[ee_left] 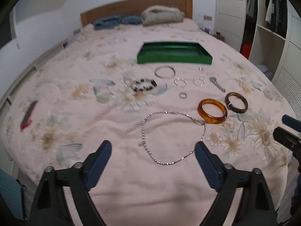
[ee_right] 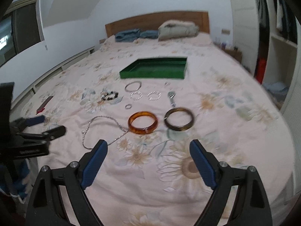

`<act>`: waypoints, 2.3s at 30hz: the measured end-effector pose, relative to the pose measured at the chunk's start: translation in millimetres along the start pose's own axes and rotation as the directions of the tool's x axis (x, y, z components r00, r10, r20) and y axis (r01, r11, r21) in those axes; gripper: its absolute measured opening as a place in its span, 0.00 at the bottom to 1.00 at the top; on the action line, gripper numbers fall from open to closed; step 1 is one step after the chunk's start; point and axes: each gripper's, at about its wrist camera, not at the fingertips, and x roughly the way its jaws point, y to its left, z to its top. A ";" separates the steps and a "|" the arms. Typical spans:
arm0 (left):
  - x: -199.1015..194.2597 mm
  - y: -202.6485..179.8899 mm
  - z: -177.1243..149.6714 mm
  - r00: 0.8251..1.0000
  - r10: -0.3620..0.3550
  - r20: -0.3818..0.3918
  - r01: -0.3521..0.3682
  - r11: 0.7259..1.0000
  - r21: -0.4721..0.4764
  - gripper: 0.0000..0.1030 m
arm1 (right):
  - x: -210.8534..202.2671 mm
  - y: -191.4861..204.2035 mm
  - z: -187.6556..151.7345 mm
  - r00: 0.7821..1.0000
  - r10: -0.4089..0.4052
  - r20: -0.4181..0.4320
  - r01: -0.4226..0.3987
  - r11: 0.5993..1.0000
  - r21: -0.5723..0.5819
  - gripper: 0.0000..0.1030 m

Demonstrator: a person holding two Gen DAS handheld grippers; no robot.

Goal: Organize jewelry
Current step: 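Grasp the silver chain necklace with the left tool while the right tool grasps the amber bangle, then carry the necklace with the left tool while the right tool carries the amber bangle to the green tray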

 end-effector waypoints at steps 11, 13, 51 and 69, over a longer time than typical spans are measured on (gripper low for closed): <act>84.2 18.3 15.2 0.993 -0.032 -0.117 0.026 0.998 -0.050 0.66 | 117.1 -12.0 16.0 0.974 0.120 -0.194 -0.099 0.988 0.116 0.64; 94.3 20.9 15.8 0.991 -0.027 -0.129 0.020 0.998 -0.053 0.66 | 134.8 -15.9 18.4 0.968 0.121 -0.221 -0.090 0.985 0.145 0.54; -21.7 12.9 106.1 0.983 -0.092 0.161 0.100 0.994 -0.043 0.04 | 33.3 0.7 85.1 0.997 -0.035 0.069 0.038 0.999 -0.039 0.09; -75.6 5.5 303.6 0.955 -0.108 0.276 0.125 0.991 -0.045 0.04 | -34.0 5.4 263.4 0.958 -0.098 0.269 0.123 0.989 -0.080 0.09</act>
